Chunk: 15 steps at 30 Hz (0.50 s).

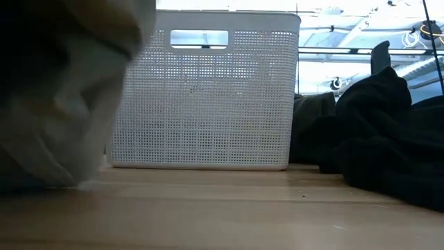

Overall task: Sort clothes
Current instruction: Put the brown shorts into the white laundry bin

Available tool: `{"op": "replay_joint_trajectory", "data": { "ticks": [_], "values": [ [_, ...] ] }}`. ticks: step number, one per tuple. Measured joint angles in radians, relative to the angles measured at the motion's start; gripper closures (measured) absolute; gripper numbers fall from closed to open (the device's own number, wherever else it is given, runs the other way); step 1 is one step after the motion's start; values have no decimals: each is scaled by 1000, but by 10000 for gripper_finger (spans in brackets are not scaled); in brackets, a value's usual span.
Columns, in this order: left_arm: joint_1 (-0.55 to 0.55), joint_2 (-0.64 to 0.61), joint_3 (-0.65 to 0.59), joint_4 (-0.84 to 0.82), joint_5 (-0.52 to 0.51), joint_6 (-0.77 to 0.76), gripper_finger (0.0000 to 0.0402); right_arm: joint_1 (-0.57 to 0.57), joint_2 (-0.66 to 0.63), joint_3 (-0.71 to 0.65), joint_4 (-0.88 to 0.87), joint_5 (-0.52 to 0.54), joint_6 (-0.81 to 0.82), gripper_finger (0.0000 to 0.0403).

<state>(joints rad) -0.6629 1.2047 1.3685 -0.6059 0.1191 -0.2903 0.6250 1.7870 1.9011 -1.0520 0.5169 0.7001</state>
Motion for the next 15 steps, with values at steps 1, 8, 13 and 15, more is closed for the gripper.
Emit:
{"op": "replay_joint_trajectory", "data": {
  "ticks": [1,8,13,15],
  "values": [
    [-21,12,0,-21,0,-27,402,3,-1,-56,62,-2,20,403],
    [-184,129,0,-38,-71,-211,402,-1,1,-377,609,-137,-38,403],
    [-259,231,0,-92,-115,-366,402,-23,0,-434,671,-154,-84,403],
    [-276,277,0,-123,-117,-428,402,-46,0,-435,666,-153,-82,403]
  ]
}}
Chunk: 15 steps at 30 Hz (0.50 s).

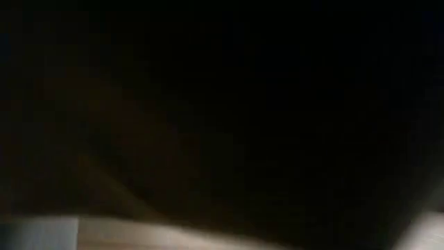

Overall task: Sort clothes
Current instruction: Put the brown shorts into the white laundry bin

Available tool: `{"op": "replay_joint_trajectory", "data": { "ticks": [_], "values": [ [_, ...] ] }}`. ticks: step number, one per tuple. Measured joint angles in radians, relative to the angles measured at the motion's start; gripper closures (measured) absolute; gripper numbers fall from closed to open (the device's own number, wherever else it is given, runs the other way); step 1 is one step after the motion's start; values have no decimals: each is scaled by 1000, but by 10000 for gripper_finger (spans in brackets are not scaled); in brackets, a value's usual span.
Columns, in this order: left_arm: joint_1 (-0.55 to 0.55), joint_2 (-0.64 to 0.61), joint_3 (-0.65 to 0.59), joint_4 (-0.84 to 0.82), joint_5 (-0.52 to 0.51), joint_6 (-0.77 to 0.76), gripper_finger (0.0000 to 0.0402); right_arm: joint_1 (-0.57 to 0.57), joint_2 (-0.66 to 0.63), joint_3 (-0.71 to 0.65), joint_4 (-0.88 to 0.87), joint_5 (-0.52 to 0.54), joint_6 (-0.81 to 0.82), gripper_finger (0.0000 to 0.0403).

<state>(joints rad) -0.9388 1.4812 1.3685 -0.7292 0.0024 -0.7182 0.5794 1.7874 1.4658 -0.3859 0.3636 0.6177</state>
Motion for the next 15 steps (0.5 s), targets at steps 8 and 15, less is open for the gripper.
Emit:
{"op": "replay_joint_trajectory", "data": {
  "ticks": [8,15],
  "values": [
    [-27,174,0,18,94,-92,402,-77,27,0,16,-21,143,403],
    [-47,338,-1,210,145,-166,402,-118,103,0,47,-83,168,397]
  ]
}}
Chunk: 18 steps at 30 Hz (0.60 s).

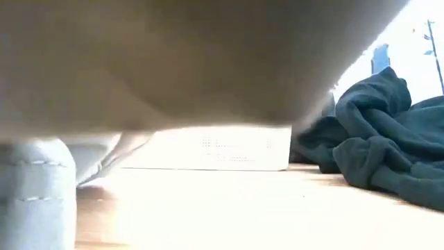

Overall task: Sort clothes
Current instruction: Put the brown shorts into the white laundry bin

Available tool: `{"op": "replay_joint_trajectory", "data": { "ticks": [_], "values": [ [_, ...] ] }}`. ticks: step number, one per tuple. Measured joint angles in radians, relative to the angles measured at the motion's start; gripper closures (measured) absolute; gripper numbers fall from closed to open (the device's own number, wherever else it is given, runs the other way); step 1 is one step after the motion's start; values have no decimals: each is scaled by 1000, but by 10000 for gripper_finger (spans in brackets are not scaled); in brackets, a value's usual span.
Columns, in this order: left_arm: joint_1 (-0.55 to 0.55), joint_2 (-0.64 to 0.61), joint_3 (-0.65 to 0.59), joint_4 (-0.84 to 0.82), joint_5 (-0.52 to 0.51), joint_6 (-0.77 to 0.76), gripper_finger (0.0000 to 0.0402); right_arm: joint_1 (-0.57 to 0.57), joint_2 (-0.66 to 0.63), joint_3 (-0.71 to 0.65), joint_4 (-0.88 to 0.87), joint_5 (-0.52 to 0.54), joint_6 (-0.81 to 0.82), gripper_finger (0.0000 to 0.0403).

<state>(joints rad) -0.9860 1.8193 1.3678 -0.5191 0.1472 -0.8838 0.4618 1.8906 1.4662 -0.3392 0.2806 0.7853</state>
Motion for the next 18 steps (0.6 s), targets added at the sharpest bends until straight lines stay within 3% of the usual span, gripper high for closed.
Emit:
{"op": "replay_joint_trajectory", "data": {
  "ticks": [5,12,18],
  "values": [
    [-17,62,0,7,-9,-38,402,3,55,0,68,-33,-27,361],
    [-20,72,0,15,-73,-52,402,13,126,0,310,-173,-67,267],
    [-19,63,0,23,-97,-52,402,44,164,0,378,-208,-35,195]
  ]
}}
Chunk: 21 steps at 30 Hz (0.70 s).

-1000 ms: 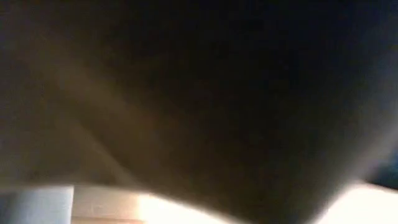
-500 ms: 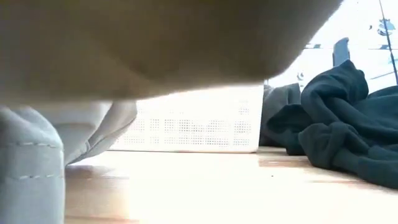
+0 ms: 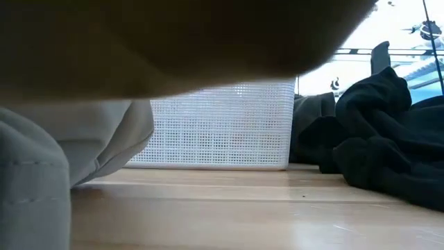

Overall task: Sort clothes
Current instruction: Put the brown shorts into the white laundry bin

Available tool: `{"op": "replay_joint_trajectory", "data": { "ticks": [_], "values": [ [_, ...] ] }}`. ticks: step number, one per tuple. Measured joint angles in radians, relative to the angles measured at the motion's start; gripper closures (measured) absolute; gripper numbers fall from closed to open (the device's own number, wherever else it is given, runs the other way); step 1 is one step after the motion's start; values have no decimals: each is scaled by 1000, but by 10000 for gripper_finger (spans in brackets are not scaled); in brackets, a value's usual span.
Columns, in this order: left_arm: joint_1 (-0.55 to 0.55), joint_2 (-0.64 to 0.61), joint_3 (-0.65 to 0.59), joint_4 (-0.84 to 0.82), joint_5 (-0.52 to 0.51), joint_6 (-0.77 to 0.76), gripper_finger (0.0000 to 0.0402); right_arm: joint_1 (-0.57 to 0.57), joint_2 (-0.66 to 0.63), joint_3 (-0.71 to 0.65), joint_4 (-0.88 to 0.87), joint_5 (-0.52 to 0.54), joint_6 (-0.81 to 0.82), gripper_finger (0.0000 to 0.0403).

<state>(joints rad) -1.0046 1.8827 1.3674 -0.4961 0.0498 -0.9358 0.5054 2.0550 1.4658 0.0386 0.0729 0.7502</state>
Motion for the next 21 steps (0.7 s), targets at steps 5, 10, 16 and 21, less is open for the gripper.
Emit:
{"op": "replay_joint_trajectory", "data": {
  "ticks": [5,10,16,21],
  "values": [
    [-1,0,0,2,-32,9,402,7,9,0,-6,75,138,166],
    [5,0,0,14,-53,55,402,6,59,0,-6,194,286,163],
    [25,0,0,14,-55,146,401,-10,149,0,11,177,357,164],
    [47,0,0,13,-28,189,401,-19,197,-1,133,111,317,227]
  ]
}}
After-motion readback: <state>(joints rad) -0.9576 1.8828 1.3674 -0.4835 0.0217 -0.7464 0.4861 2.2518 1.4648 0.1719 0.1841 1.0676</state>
